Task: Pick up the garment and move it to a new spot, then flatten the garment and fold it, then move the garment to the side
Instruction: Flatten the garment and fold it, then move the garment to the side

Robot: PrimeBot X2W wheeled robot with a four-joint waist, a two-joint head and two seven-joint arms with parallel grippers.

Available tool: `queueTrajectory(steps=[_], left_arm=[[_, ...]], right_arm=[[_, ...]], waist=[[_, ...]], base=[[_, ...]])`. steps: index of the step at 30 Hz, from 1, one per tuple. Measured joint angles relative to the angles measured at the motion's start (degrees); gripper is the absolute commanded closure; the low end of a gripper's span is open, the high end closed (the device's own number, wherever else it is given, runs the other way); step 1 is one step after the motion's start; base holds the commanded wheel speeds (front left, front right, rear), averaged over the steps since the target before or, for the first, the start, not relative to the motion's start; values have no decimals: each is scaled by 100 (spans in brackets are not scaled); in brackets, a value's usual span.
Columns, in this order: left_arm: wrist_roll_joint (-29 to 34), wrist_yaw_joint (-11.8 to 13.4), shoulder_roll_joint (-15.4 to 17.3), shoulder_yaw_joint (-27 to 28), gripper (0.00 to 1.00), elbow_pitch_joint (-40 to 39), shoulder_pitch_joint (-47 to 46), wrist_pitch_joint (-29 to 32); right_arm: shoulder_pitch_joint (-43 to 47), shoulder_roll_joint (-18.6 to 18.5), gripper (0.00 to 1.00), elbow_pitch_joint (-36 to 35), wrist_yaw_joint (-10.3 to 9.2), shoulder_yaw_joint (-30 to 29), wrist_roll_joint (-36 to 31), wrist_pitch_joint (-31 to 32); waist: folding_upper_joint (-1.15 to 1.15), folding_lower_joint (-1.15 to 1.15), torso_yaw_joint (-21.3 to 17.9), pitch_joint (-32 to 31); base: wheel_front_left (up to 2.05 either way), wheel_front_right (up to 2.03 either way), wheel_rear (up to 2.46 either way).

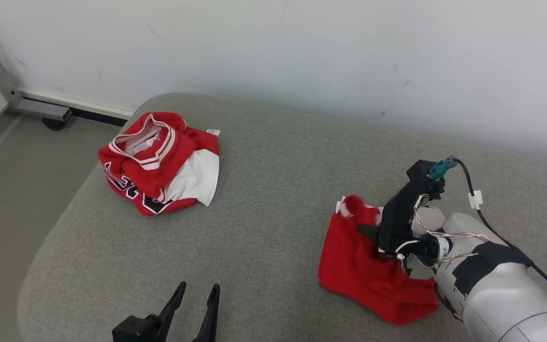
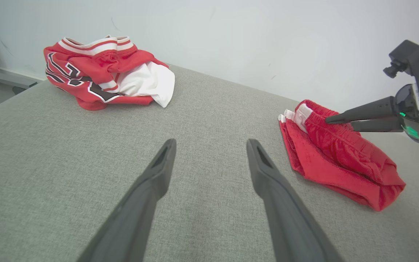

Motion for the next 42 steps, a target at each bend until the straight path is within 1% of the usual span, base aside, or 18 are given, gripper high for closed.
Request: queueTrajectory(steps=[2, 8, 12, 19, 27, 33, 38, 42], left_arm=[[0, 10, 12, 15, 0, 11, 5, 0], [0, 10, 27, 16, 0, 14, 16, -7], [0, 12, 108, 60, 0, 0, 65, -31], [0, 22, 202, 100, 0, -107, 245, -51], [16, 15, 198, 46, 0, -236, 216, -55], [43, -41, 105, -86, 0, -234, 6, -48], [46, -89, 33, -130, 0, -185, -48, -47], [45, -89, -15, -140, 0, -145, -122, -47]], right_arm=[[-47, 15, 0, 27, 10, 15, -2, -8], [-66, 15, 0, 31, 159, 16, -3, -148], [-60, -47, 0, -85, 257, 21, -21, -356], [174, -380, 0, -215, 308, 113, -243, -765], [474, -402, 0, -313, 347, 153, -274, -1029], [534, -464, 0, -297, 345, 136, -324, -1111], [533, -478, 0, -213, 286, 78, -309, -1120], [533, -483, 0, -85, 189, 67, -307, -1106]], waist=[[0, 0, -37, -17], [0, 0, -178, -91], [0, 0, -306, -138], [0, 0, -591, -160], [0, 0, -857, -7], [0, 0, -859, 139], [0, 0, -719, 198], [0, 0, -583, 228]], base=[[0, 0, 0], [0, 0, 0], [0, 0, 0], [0, 0, 0], [0, 0, 0], [0, 0, 0], [0, 0, 0], [0, 0, 0]])
